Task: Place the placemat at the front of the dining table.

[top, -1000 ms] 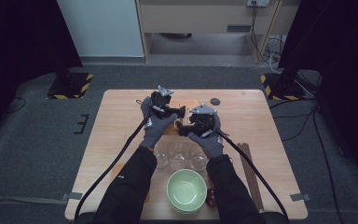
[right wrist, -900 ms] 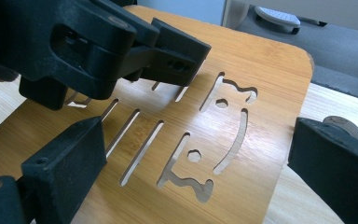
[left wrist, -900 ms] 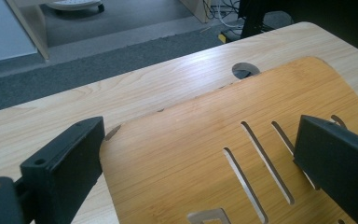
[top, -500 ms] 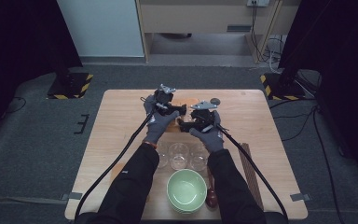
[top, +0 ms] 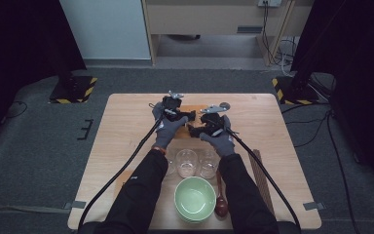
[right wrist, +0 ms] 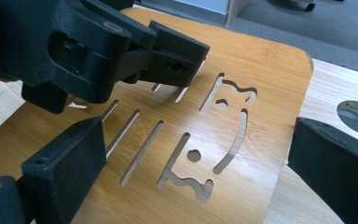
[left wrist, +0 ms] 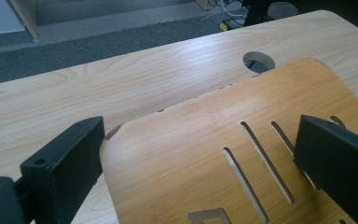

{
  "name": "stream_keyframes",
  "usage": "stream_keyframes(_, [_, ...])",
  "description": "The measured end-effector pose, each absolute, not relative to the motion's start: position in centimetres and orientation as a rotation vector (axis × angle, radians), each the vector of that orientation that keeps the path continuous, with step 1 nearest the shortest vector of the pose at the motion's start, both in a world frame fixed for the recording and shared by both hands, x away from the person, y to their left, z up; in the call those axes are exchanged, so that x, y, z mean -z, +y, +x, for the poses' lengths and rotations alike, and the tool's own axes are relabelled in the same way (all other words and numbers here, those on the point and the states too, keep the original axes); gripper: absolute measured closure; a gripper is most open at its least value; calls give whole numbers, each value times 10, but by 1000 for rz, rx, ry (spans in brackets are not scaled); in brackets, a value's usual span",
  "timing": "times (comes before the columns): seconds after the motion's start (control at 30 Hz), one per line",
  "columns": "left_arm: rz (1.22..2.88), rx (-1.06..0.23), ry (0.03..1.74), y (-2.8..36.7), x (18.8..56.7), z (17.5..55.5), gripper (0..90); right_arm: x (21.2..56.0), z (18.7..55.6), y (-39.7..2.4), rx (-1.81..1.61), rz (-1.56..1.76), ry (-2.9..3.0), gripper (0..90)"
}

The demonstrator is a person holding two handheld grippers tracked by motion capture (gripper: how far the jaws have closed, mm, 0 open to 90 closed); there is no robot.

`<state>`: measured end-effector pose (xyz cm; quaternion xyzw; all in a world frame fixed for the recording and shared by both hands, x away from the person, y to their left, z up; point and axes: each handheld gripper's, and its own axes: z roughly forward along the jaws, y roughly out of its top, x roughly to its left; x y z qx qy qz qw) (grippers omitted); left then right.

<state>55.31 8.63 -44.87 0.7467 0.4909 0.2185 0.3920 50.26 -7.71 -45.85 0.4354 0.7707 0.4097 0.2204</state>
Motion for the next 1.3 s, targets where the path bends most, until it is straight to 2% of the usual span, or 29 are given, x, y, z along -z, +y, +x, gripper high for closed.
stream_keyframes(0.73, [1892, -545, 1301, 82, 479, 567, 23, 483, 523, -78, -1067, 1199, 2198, 43])
stream_keyframes(1.3, [1916, -481, 1328, 82, 500, 575, 23, 500, 529, -78, -1021, 1254, 2238, 43])
